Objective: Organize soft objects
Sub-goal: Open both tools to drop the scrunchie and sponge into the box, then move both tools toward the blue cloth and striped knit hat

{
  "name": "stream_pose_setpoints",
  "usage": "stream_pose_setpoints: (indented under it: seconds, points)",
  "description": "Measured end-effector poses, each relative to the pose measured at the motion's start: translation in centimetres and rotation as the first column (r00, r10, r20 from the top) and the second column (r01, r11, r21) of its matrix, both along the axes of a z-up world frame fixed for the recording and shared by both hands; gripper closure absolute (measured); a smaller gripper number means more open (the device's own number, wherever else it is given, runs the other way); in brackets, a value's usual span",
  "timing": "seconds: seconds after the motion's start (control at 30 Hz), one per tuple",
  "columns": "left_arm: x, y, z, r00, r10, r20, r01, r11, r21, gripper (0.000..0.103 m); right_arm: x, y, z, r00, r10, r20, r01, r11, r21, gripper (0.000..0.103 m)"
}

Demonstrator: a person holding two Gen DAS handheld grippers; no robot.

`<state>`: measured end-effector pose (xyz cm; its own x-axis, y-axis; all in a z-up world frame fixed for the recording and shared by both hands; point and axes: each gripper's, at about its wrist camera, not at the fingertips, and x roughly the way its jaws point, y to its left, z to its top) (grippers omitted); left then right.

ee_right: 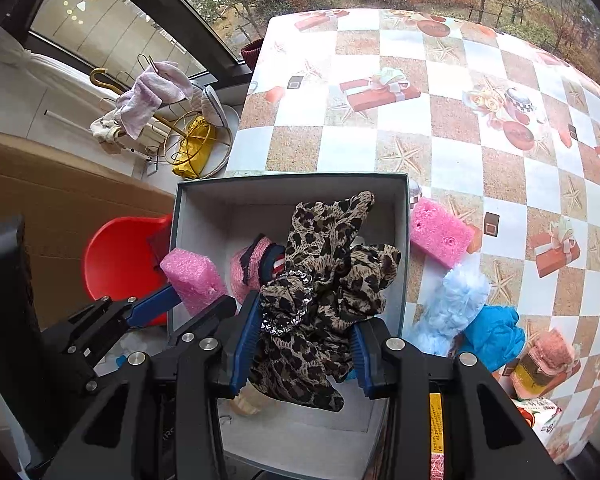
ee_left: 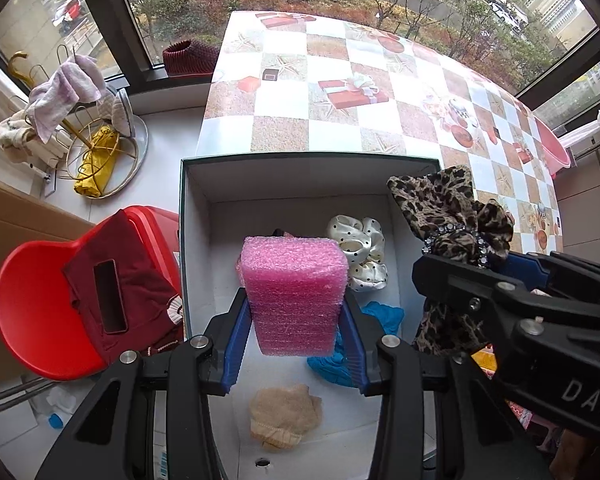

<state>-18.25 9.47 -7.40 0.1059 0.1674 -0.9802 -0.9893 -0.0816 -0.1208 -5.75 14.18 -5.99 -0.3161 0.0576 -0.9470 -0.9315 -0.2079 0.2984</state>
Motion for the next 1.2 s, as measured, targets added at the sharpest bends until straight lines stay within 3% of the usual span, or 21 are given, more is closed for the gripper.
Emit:
stream_pose_setpoints:
  seconds: [0.07,0.1,0.17,0.23,0.3,0.4,0.47,0.6,0.77,0.8,0.83,1.03,1.2]
  points:
    - [0.0,-0.1,-0.1,1.000,0.002,0.005,-0.002,1.000,0.002,0.041,0.0,0.1,-0.2,1.000,0.002,-0.006,-0.003,1.000,-0.007,0.057]
    - [0.0,-0.1,-0.1,1.000,0.006,0.006,-0.006,1.000,0.004,0.033,0.0,0.2,-0.2,1.000,0.004,-0.006,-0.004,1.000,-0.009,0.054]
    - [-0.1,-0.2,-0.2,1.000,0.012,0.010,-0.012,1.000,0.000,0.026,0.0,0.3,-0.3,1.000,0.003,-0.003,-0.003,1.000,-0.008,0.044]
    - [-0.3,-0.2,-0.4,1.000,0.017,0.014,-0.017,1.000,-0.020,0.024,0.1,0.3,-0.1,1.000,-0.002,-0.014,0.002,1.000,-0.005,0.021]
    - [-0.3,-0.2,-0.6,1.000,0.022,0.016,-0.022,0.999,-0.032,0.022,0.2,0.5,0.1,1.000,-0.010,-0.024,0.010,1.000,-0.003,0.008]
    - [-0.5,-0.4,-0.5,0.999,0.040,0.015,-0.040,0.999,-0.031,0.012,0.1,0.4,0.7,1.000,-0.005,-0.013,0.005,1.000,0.014,0.007]
    - [-0.7,-0.6,-0.2,0.998,0.053,0.014,-0.052,0.998,-0.026,0.000,0.3,0.4,1.2,1.000,0.004,-0.018,-0.003,1.000,0.019,0.007]
    - [-1.1,-0.9,0.6,0.994,0.073,0.077,-0.073,0.997,-0.012,0.000,2.0,0.1,2.5,1.000,-0.008,-0.030,0.009,1.000,0.026,0.007]
    - [-0.8,-1.1,1.5,0.991,0.063,0.119,-0.062,0.998,-0.008,0.000,7.0,0.1,3.9,0.996,-0.091,-0.005,0.091,0.995,0.031,0.007]
    - [-0.5,-1.1,1.6,0.991,0.058,0.124,-0.058,0.998,-0.008,0.000,8.3,0.2,3.9,0.993,-0.117,0.015,0.116,0.993,0.030,0.000]
    - [-0.2,-1.1,1.7,0.991,0.053,0.127,-0.052,0.999,-0.008,0.000,9.6,0.2,3.8,0.989,-0.143,0.038,0.141,0.990,0.029,0.000]
    - [2.5,-1.1,1.3,0.992,0.004,0.126,0.001,0.999,-0.034,0.000,16.1,0.2,0.2,0.960,-0.243,0.139,0.252,0.966,-0.051,0.000]
    - [4.2,-1.4,1.1,0.993,-0.014,0.114,0.020,0.998,-0.060,0.000,17.5,-0.3,-4.3,0.965,-0.200,0.167,0.227,0.960,-0.162,0.000]
